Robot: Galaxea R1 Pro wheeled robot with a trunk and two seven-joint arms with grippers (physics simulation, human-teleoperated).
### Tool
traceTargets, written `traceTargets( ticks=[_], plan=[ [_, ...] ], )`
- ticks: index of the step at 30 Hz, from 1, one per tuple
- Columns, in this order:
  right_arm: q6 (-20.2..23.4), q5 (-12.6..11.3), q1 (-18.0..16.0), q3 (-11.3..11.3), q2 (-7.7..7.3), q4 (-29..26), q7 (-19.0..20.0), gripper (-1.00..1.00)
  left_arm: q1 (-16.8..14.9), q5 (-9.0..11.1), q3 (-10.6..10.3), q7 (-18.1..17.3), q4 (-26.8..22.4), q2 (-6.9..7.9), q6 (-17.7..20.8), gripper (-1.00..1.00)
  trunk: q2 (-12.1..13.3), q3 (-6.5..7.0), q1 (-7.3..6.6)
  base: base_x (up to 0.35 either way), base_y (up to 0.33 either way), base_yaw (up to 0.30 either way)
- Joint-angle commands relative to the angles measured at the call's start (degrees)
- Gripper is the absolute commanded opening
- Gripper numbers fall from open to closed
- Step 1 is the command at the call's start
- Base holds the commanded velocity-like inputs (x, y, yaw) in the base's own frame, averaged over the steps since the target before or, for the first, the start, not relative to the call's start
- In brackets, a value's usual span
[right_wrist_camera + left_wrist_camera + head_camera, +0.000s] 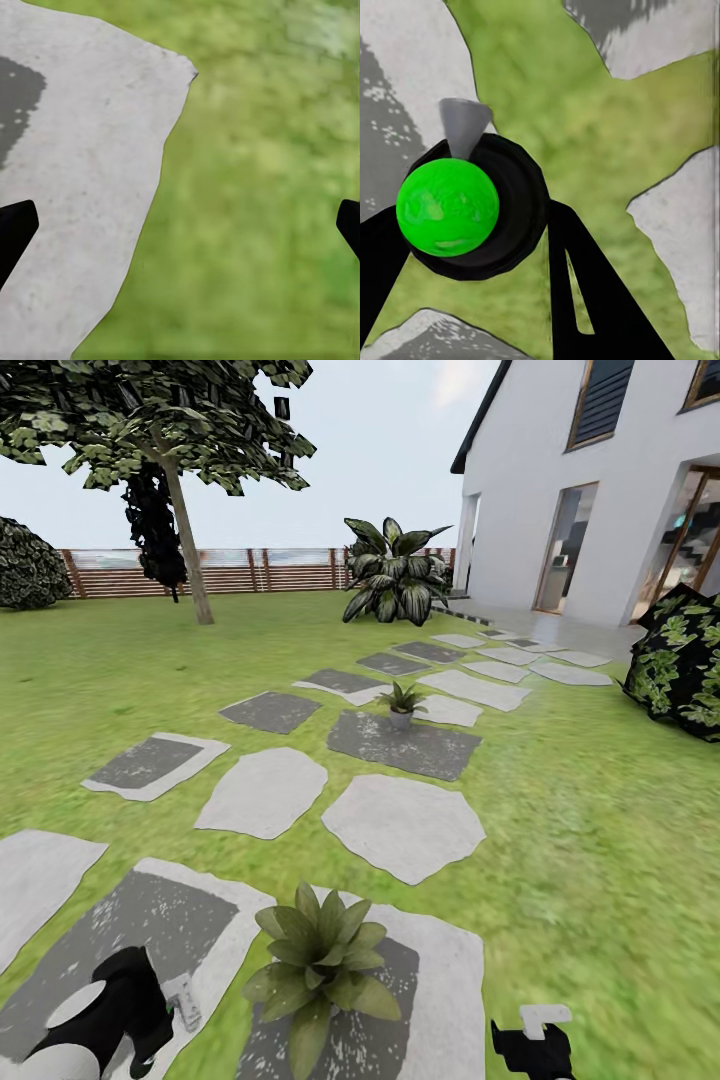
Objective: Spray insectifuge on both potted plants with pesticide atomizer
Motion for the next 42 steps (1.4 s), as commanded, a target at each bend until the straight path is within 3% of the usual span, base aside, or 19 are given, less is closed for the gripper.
traceTargets(
  ticks=[1, 7, 16, 19, 20, 22, 25, 29, 42],
  plan=[
    [-0.29, 0.6, -0.06, -0.44, 0.01, 0.09, -0.06, 1.0, -0.01, -0.19, 0.13, -0.27, -0.01, -0.12, 0.52, -1.0, -0.02, -0.05, -0.01, 0.0, 0.0, 0.0],
    [-0.29, 0.6, -0.06, -0.44, 0.01, 0.09, -0.03, 1.0, 0.02, -0.27, 0.36, -0.09, 2.2, 0.37, 2.05, -1.0, -0.02, -0.05, -0.01, 0.048, 0.045, 0.0],
    [-0.29, 0.6, -0.06, -0.44, 0.01, 0.05, -0.06, 1.0, 0.02, 0.01, 0.43, 0.51, 2.57, -0.52, 2.28, -1.0, -0.02, -0.05, -0.01, 0.093, 0.085, 0.0],
    [-0.29, 0.6, -0.06, -0.44, 0.01, 0.03, -0.08, 1.0, 0.02, -0.01, 0.31, 0.5, 2.52, -1.76, 2.28, -1.0, -0.02, -0.05, -0.01, 0.003, 0.003, 0.0],
    [-0.29, 0.6, -0.06, -0.44, 0.01, 0.04, -0.08, 1.0, 0.02, -0.08, 0.18, 0.61, 2.51, -3.09, 2.28, -1.0, -0.02, -0.05, -0.01, 0.0, 0.0, 0.0],
    [-0.29, 0.6, -0.06, -0.44, 0.01, 0.04, -0.08, 1.0, 0.02, -0.19, 0.09, 0.69, 2.45, -4.34, 2.29, -1.0, -0.02, -0.05, -0.01, 0.0, 0.0, 0.0],
    [-0.29, 0.6, -0.06, -0.44, 0.01, 0.06, -0.07, 1.0, 0.02, -0.36, 0.02, 0.74, 2.42, -5.44, 2.22, -1.0, -0.02, -0.05, -0.01, 0.0, 0.0, 0.0],
    [-0.29, 0.6, -0.06, -0.44, 0.01, 0.02, -0.07, 1.0, 0.02, -0.41, -0.03, 0.75, 2.48, -5.24, 2.21, -1.0, -0.02, -0.05, -0.01, 0.0, 0.0, 0.0],
    [-0.29, 0.6, -0.06, -0.44, 0.01, 0.08, -0.1, 1.0, 0.99, -0.15, 0.93, 0.58, 2.94, -2.13, 2.34, -1.0, -0.02, -0.05, -0.01, 0.0, 0.0, 0.0]
  ],
)
